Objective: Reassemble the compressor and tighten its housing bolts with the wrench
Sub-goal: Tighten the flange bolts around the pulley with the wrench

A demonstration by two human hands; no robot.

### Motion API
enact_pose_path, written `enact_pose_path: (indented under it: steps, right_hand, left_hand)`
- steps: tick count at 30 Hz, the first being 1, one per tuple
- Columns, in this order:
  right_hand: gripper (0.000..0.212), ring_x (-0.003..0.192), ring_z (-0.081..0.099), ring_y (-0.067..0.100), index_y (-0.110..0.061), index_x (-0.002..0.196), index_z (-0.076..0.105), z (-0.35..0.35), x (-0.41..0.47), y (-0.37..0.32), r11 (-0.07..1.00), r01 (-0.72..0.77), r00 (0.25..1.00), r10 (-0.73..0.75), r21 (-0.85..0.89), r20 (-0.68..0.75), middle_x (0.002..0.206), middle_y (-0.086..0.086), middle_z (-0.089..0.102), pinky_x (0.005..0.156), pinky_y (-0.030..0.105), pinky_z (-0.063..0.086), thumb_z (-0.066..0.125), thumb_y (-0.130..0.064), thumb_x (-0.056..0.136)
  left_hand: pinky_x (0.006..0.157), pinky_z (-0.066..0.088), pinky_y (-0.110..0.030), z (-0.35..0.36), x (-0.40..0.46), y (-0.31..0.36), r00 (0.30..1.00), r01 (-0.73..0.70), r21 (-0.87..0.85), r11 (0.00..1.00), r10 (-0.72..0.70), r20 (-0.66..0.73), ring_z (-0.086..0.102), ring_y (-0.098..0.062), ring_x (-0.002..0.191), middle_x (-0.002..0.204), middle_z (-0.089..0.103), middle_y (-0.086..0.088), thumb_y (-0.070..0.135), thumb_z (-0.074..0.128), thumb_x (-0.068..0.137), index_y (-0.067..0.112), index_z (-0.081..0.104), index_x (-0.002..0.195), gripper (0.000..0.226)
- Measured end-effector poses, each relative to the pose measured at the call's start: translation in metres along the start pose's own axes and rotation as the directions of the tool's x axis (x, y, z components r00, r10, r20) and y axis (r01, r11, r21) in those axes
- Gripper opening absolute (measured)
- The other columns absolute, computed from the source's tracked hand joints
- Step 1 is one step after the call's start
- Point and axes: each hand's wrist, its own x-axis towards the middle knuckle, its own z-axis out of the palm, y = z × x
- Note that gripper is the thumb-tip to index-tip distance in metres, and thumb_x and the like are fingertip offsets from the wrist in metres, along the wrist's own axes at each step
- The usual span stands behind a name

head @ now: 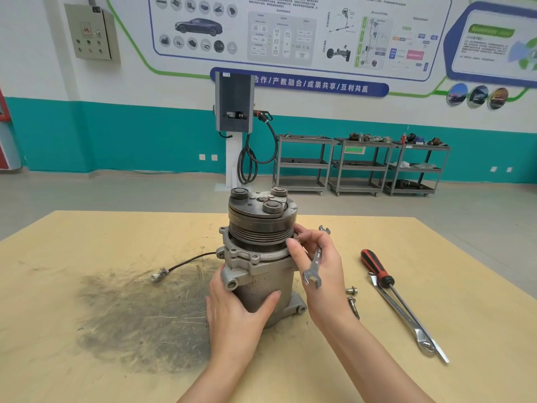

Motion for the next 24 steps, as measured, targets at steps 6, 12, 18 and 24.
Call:
enact_pose_path:
  steps: [6,12,18,24]
  right_hand:
    - [0.031,0.116,0.06,0.007,-0.007,0.101,0.06,-0.0008,-0.002,-0.0014,0.999,0.035,0.999,-0.035,-0.041,-0.006,0.119,-0.004,0.067,0.102,0.033,0.048,0.062,-0.033,0.085]
    - [0.014,0.115,0.059,0.004,-0.011,0.098,0.06,0.0008,-0.0034,0.0025,0.984,0.073,0.997,-0.076,-0.161,-0.01,0.121,-0.006,0.065,0.1,0.032,0.048,0.062,-0.023,0.092]
    - [0.017,0.108,0.061,-0.003,-0.013,0.094,0.056,0.0019,0.0001,0.0019,0.988,0.024,0.997,-0.034,-0.15,-0.063,0.115,-0.012,0.066,0.094,0.024,0.05,0.07,-0.02,0.088]
    - [0.021,0.103,0.061,-0.002,-0.013,0.101,0.063,-0.0016,-0.0045,-0.0012,0.986,0.093,0.994,-0.099,-0.138,-0.039,0.103,-0.013,0.068,0.088,0.016,0.046,0.062,-0.03,0.089]
  left_hand:
    - [0.114,0.033,-0.051,0.0,0.0003,-0.0001,1.0,-0.002,0.023,1.0,0.002,0.0,0.039,-0.022,0.135,0.141,0.04,0.003,0.061,0.075,0.059,0.017,0.033,0.145,0.105]
    - [0.112,0.035,-0.052,0.0001,0.0,-0.0006,1.0,-0.001,0.02,1.0,0.001,-0.004,0.04,-0.021,0.134,0.138,0.041,0.003,0.059,0.076,0.06,0.018,0.035,0.143,0.101]
    - [0.112,0.034,-0.051,0.0004,0.0007,-0.001,1.0,-0.001,0.007,1.0,0.001,-0.002,0.04,-0.022,0.135,0.139,0.042,0.002,0.058,0.077,0.06,0.016,0.035,0.143,0.102]
    - [0.113,0.033,-0.052,-0.0003,0.0,-0.0004,1.0,-0.016,0.013,1.0,0.016,-0.005,0.039,-0.021,0.135,0.139,0.041,0.004,0.058,0.076,0.061,0.018,0.035,0.143,0.1]
